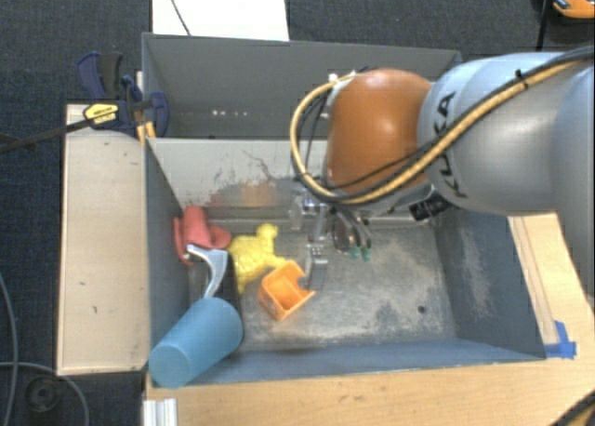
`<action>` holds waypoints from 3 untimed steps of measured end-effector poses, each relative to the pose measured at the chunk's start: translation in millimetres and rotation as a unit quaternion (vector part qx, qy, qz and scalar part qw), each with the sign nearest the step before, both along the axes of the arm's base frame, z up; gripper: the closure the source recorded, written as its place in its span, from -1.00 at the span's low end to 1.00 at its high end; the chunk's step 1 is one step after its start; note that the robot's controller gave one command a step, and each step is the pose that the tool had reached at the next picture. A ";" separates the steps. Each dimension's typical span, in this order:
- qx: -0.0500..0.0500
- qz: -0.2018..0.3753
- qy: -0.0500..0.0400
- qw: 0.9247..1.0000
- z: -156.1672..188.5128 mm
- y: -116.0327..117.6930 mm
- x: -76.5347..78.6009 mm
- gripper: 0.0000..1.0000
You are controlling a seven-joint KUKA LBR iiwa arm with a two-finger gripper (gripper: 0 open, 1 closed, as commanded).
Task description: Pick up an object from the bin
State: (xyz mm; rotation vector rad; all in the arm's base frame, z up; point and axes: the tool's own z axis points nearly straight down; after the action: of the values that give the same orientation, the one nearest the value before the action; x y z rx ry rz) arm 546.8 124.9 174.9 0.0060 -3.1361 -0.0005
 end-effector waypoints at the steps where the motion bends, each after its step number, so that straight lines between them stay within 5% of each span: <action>1: 0.001 -0.002 -0.004 1.000 4.6 -0.6 1.8 -1.00; 2: 0.001 -0.036 -0.007 0.999 -37.2 -3.8 -16.1 -1.00; 3: 0.001 -0.021 -0.005 1.000 -81.2 1.0 0.8 -1.00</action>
Offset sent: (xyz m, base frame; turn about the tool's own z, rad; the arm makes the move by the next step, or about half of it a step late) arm -0.0355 -0.0068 -0.0791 0.1326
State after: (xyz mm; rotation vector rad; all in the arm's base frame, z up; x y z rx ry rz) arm 547.7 126.0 93.7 -0.0600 -3.1448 -0.0028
